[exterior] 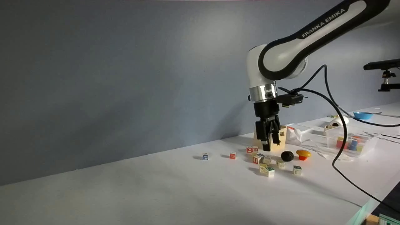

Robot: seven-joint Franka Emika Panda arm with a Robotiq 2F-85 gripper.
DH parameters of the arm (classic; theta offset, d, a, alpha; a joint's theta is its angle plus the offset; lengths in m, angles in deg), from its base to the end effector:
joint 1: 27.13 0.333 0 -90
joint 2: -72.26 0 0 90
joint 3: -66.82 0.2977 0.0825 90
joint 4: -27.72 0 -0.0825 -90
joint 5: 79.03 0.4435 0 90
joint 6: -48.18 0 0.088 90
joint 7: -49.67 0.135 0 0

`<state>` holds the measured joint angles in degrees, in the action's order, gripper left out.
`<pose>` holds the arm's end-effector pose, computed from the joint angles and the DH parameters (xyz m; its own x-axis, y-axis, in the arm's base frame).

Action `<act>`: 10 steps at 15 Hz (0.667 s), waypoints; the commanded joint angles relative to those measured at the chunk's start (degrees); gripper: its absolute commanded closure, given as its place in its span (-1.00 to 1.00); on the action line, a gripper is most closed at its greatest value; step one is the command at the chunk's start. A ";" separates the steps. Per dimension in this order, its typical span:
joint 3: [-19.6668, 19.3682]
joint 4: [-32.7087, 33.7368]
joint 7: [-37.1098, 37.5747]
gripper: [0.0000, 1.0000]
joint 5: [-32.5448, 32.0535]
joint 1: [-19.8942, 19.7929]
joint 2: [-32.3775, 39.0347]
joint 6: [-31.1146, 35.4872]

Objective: Pick up the object and put it upside down

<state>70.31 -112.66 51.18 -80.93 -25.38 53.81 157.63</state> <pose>0.4593 0.0373 0.3260 0.9742 0.0667 -0.2156 0.0799 -0.9954 0.0531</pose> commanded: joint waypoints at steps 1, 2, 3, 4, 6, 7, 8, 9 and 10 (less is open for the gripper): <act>-0.91 1.97 -8.47 -1.00 -6.85 0.01 1.08 0.02; -1.35 2.76 -11.22 -1.00 -8.49 0.05 1.71 0.22; -1.79 3.64 -14.02 -1.00 -9.87 0.16 2.25 0.13; -2.49 4.30 -17.21 -1.00 -11.16 0.12 2.78 0.52; -4.37 5.92 -24.25 -1.00 -12.90 -0.14 4.47 3.07; -5.20 6.77 -27.59 -1.00 -13.66 -0.23 5.42 4.53; -6.28 7.87 -31.22 -1.00 -14.40 -0.49 6.61 6.50; -7.34 8.68 -34.69 -1.00 -15.09 -0.79 7.79 9.03; -8.59 9.73 -38.33 -1.00 -15.67 -1.27 9.37 12.23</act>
<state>64.19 -106.77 21.98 -94.04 -25.72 58.43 164.30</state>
